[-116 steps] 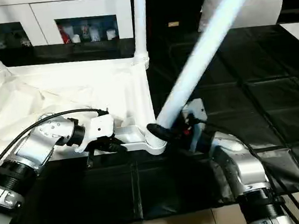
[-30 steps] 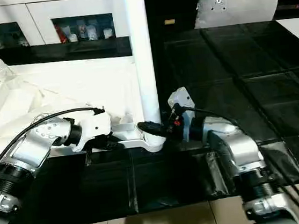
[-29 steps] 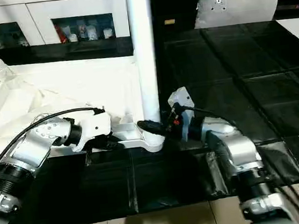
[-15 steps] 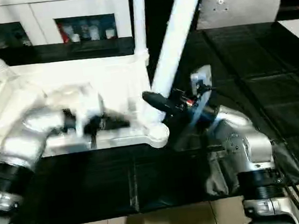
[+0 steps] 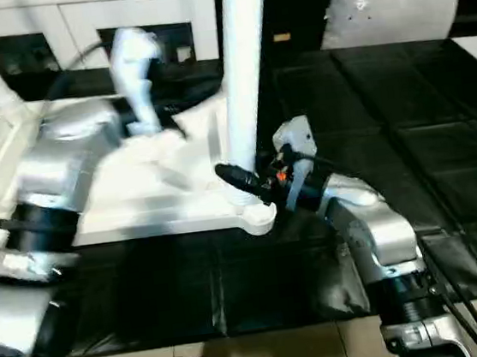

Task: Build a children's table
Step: Insert table leg to table base

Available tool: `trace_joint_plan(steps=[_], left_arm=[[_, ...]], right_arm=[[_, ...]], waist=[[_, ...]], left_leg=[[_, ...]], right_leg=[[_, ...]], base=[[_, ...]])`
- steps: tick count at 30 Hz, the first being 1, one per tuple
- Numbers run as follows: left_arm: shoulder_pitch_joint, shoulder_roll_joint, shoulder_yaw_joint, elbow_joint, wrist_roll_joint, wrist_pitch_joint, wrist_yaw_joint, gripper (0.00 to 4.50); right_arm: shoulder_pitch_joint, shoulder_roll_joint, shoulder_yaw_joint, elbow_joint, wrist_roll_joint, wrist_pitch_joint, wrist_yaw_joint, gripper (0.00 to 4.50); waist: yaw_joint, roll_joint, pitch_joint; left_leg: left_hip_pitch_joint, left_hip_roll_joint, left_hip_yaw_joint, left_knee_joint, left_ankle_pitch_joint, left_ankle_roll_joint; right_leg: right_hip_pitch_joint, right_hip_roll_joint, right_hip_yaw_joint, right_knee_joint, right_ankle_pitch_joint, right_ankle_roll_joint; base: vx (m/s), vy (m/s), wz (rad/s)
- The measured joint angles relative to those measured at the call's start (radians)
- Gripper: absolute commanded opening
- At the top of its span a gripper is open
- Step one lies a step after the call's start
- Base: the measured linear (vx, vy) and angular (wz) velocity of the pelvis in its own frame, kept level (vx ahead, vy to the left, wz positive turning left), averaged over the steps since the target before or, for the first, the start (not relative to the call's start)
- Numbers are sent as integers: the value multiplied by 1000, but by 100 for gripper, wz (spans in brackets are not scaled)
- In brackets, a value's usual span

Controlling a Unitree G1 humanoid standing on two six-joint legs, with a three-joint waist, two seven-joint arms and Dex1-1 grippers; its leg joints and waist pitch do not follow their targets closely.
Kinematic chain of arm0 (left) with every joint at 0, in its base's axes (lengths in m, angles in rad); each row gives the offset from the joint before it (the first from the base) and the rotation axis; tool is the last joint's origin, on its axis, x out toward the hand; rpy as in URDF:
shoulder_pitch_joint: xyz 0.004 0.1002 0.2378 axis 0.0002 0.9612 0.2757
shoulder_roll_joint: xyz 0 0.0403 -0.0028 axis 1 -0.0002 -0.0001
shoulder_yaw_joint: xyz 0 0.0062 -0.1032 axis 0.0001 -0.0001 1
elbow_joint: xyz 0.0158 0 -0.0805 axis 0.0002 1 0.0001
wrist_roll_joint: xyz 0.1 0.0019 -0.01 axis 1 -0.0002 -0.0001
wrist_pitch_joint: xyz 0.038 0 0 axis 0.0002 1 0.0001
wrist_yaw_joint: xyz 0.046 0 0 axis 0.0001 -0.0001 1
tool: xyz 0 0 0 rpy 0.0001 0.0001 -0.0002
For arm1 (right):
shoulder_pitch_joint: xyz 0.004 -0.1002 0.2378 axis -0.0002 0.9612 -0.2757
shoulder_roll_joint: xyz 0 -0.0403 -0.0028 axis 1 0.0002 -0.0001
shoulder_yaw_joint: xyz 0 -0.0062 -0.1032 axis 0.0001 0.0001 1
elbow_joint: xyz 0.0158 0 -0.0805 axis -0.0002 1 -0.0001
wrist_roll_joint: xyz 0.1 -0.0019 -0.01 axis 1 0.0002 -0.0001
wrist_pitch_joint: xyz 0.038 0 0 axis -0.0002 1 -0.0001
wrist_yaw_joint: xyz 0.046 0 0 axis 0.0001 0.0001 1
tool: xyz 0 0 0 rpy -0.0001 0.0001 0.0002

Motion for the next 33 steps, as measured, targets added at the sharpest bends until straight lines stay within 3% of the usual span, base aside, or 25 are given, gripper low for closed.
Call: trace_joint_plan(steps=[5, 12, 15, 17, 22, 30, 33], left_arm=[[15, -13, -50, -133, -16, 90, 48, 92], [22, -20, -59, -160, 17, 125, 98, 92], [23, 28, -67, -129, 35, 92, 95, 92], [32, 61, -67, -102, 49, 68, 88, 127], [93, 136, -78, 18, 78, -26, 10, 153], [190, 189, -217, 67, 51, -90, -250, 169], [190, 173, -229, 150, 67, -146, -283, 169]], right_arm=[[-10, -2, 0, 16, -16, -27, -18, 193], [-18, -3, -1, 49, -37, -35, -29, 193], [-19, -10, -3, 54, -35, -34, -36, 193], [-19, -23, -18, 60, -33, -32, -35, 193], [-14, -81, -62, 57, -4, -3, -6, 193], [29, -96, -68, 32, 4, 24, 21, 193], [32, -101, -67, 11, 10, 38, 24, 193]], waist=[[-1, 0, 0], [-2, 0, 0], [-1, 0, 0], [-2, 0, 0], [-1, 0, 0], [-1, 2, -1], [-2, 8, -3]], left_leg=[[1, 0, 0, 0, 1, 1], [1, 0, 0, 1, 1, 0], [1, 0, -1, 1, 1, 0], [1, 0, -1, 1, 1, 0], [1, 0, -1, 1, 1, 0], [1, 0, -1, 1, 1, 0], [2, 0, -1, 1, 2, 0]], right_leg=[[1, 0, 0, 0, 0, 1], [2, 0, 0, 0, 3, 2], [2, 0, 0, 0, 3, 3], [2, 0, 0, 0, 3, 4], [2, 0, 1, -1, 3, 4], [2, 0, 1, 0, 3, 4], [3, 0, 1, 0, 4, 4]], base=[[0, 0, 0], [0, 0, 0], [0, 0, 0], [0, 0, 0], [0, 0, 0], [0, 0, 0], [0, 0, 0]])
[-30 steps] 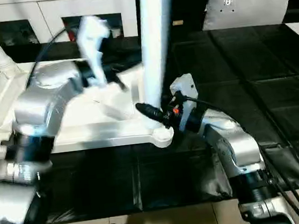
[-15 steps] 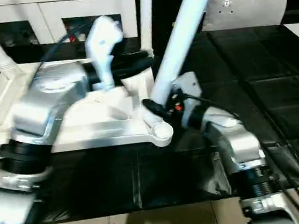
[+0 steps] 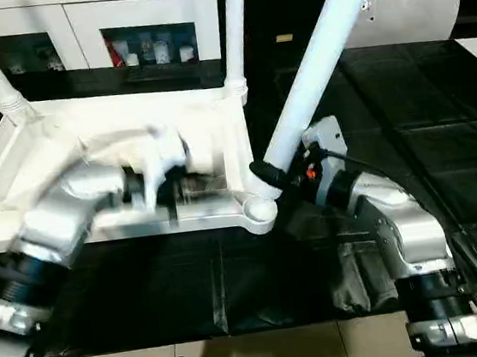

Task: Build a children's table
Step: Insert table leg to table base

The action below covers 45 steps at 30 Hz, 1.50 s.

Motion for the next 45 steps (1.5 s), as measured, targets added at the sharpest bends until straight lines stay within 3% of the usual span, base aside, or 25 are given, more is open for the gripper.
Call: trace_joint_plan(steps=[9, 16, 28, 39, 45], left_arm=[[-13, -6, -36, 143, 66, -99, -2, 169], [-16, -14, -39, 230, 106, -176, -9, 95], [-46, -13, -66, 309, 165, -272, -26, 9], [-55, -3, -77, 324, 193, -333, -65, 0], [-55, 2, -77, 325, 196, -343, -72, 0]], right_arm=[[11, -7, 9, -9, 13, 16, 6, 193], [12, -14, 28, -24, 13, 20, 15, 193], [12, -23, 32, -24, 13, 20, 30, 193], [-4, -83, 135, -18, -22, 86, 118, 193], [-49, -77, 157, 36, -38, 82, 128, 193]], waist=[[0, 0, 0], [1, 0, 0], [0, 0, 0], [-6, -1, -1], [-9, -3, -2]], left_leg=[[1, 0, 0, -1, 0, -1], [1, 0, 0, -2, 0, 0], [1, 0, 0, -2, 0, 0], [2, 0, 1, -4, 0, 0], [2, 0, 1, -4, 0, 0]], right_leg=[[0, 0, 0, 0, 0, 1], [0, 0, 0, -1, 0, 1], [0, 0, 0, -2, 0, 1], [0, 0, 0, -3, 0, 1], [1, 0, 0, -3, 0, 1]], base=[[0, 0, 0], [0, 0, 0], [0, 0, 0], [0, 0, 0], [0, 0, 0]])
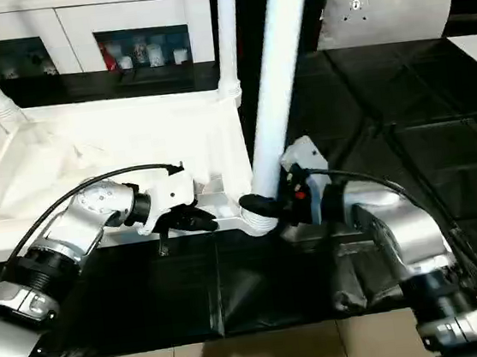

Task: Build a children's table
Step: Insert table leg to table base

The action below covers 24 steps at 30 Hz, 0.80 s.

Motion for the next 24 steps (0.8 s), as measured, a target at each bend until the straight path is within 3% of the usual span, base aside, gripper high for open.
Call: trace_joint_plan(steps=[11, 19, 24], left_arm=[[0, 3, 1, -1, 0, -7, -20, 0], [0, 5, 2, -1, 0, -7, -28, 0], [0, 6, 4, 0, 0, -5, -30, 0]], right_arm=[[-29, 27, 10, 70, -10, -38, 4, 193], [-21, 59, -25, 122, 11, -65, 1, 193], [17, 100, -79, 147, 45, -100, -2, 193]], waist=[[0, -1, -1], [0, -1, -1], [-3, -1, -1]], left_leg=[[0, 0, 0, 0, 0, 0], [0, 0, 0, 0, 0, 0], [0, 0, 0, 0, 0, 0]], right_leg=[[0, 0, 0, 0, 0, 0], [0, 0, 0, 0, 0, 0], [0, 0, 0, 0, 0, 0]], base=[[0, 0, 0], [0, 0, 0], [0, 0, 0]])
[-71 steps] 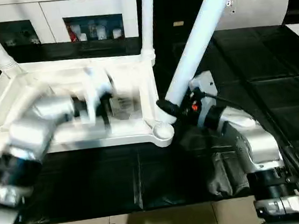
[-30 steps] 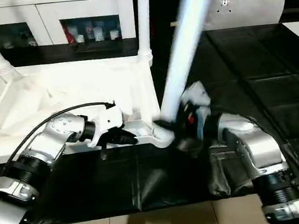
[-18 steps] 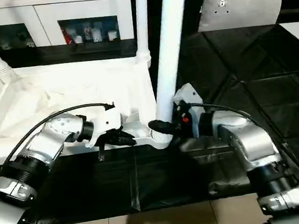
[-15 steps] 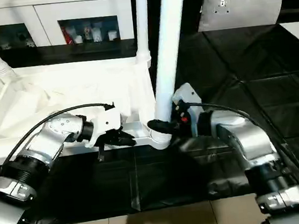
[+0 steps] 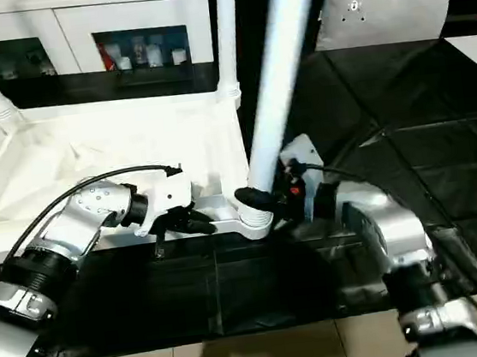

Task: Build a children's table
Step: Insert table leg to table base

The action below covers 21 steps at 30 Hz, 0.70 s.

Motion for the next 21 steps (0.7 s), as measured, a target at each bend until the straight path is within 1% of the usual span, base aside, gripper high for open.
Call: trace_joint_plan(steps=[3, 6, 10, 12, 15, 19, 21], left_arm=[[0, -1, 1, 0, -1, 0, -4, 0], [0, -4, 1, 1, -2, 0, -4, 0], [0, -6, 1, 1, -2, 1, -5, 0], [0, -6, 1, 2, -2, 1, -6, 0], [0, -6, 1, 3, -2, 1, -6, 0], [1, -4, 1, 3, -1, 1, -7, 0], [1, -3, 0, 3, 3, 1, -7, 0]], right_arm=[[38, 31, -39, 3, 36, -10, -3, 193], [76, 58, -72, 3, 68, -37, -15, 193], [137, 92, -94, -12, 87, -108, -40, 193], [153, 90, -85, -26, 60, -156, -46, 193], [156, 74, -59, -44, 20, -192, -49, 193], [154, 17, 26, -83, -81, -260, -48, 193], [149, 12, 44, -83, -115, -284, -48, 193]], waist=[[2, 0, 0], [7, 1, 0], [11, 2, 0], [11, 2, 0], [12, 3, 0], [10, 4, -1], [9, 3, -1]], left_leg=[[0, 0, 0, 0, 0, 0], [0, 0, 0, 0, 0, 0], [0, 0, 0, -1, 0, 0], [0, 0, 0, -1, 0, 0], [0, 0, 0, -1, 0, 0], [2, 0, 0, -2, 0, 0], [3, 0, 0, -2, 0, 0]], right_leg=[[0, 0, 0, 0, 0, 0], [0, 0, 0, -1, 0, 0], [0, 0, 0, 0, 0, 0], [0, 0, 0, -1, 0, 0], [0, 0, 0, -1, 0, 0], [2, 0, 0, -2, 0, 0], [3, 0, 0, -2, 0, 0]], base=[[0, 0, 0], [0, 0, 0], [0, 0, 0], [0, 0, 0], [0, 0, 0], [0, 0, 0], [0, 0, 0]])
